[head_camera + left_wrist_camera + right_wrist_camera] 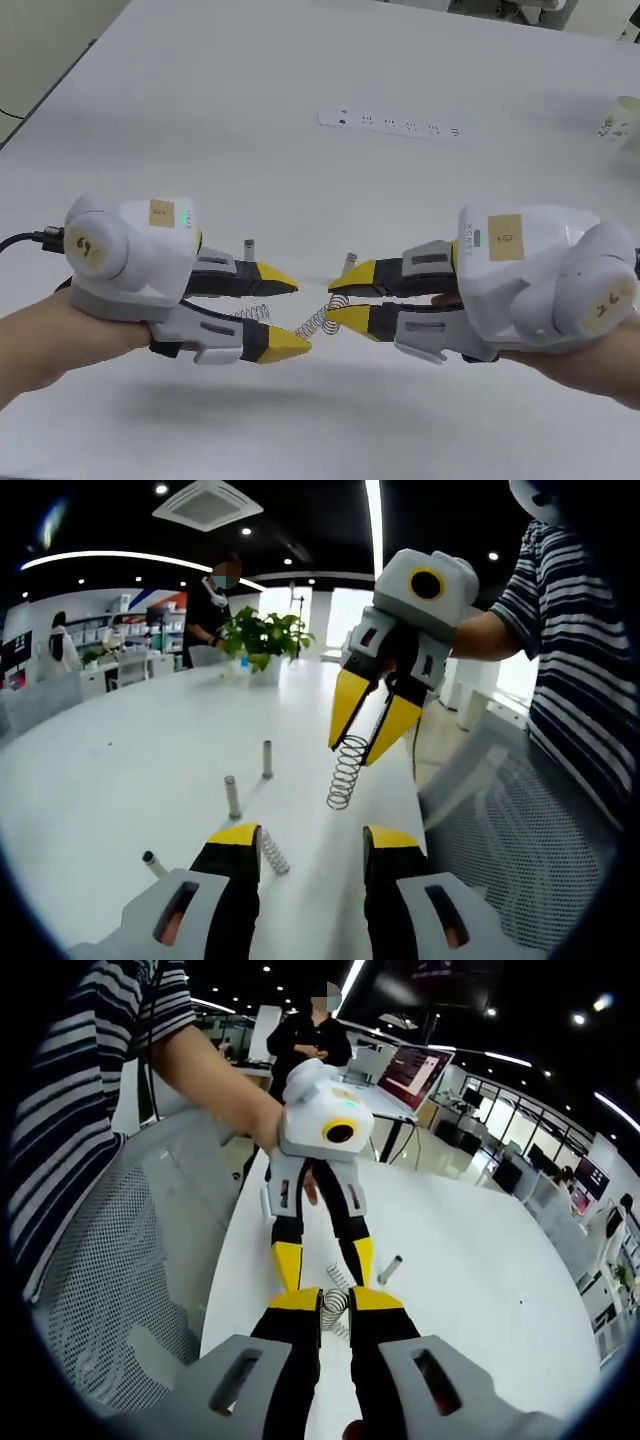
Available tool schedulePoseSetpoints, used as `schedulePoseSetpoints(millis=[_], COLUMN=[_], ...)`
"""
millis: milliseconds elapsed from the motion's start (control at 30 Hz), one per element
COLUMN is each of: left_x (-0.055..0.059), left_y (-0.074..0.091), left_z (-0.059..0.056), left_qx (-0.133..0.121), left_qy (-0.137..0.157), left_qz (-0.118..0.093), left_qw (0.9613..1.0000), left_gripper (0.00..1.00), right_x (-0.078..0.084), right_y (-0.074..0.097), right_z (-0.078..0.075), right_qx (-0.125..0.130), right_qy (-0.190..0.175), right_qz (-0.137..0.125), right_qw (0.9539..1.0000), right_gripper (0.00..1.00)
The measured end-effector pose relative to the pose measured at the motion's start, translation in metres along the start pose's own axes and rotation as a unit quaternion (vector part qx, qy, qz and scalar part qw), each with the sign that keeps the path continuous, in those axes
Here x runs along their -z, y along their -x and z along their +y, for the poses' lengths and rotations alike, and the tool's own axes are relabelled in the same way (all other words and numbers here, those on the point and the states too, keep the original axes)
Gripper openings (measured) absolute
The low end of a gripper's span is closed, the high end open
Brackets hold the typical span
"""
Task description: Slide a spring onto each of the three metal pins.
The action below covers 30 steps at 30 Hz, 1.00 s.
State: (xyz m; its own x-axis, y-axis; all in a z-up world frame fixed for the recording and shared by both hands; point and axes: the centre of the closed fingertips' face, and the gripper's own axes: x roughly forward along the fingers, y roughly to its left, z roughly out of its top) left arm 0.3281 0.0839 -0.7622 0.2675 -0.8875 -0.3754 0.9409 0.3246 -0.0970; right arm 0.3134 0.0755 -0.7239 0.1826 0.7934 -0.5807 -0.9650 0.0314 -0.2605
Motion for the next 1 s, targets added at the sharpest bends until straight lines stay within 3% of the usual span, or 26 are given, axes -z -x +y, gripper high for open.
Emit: schedulePoseSetpoints(millis=[300, 800, 1000], left_x=[0.006, 0.02, 0.024], left_y=[0.02, 0.047, 0.057], left_z=[0.009, 0.023, 0.029], left_qx=[-0.023, -0.067, -0.078], left_qy=[0.014, 0.037, 0.05], left_qz=[-0.001, -0.009, -0.011], left_qw=[0.9996, 0.997, 0.9957], left_gripper=[0.39, 0.58, 0.76], right_x=[0.006, 0.017, 0.027], right_y=[0.003, 0.009, 0.012], right_z=[-0.006, -0.018, -0.021], right_qx=[0.017, 0.038, 0.046], right_qy=[0.002, -0.002, -0.008], right_qz=[0.008, 0.018, 0.026], right_qw=[0.9998, 0.9991, 0.9986], right_gripper=[0.07, 0.07, 0.07])
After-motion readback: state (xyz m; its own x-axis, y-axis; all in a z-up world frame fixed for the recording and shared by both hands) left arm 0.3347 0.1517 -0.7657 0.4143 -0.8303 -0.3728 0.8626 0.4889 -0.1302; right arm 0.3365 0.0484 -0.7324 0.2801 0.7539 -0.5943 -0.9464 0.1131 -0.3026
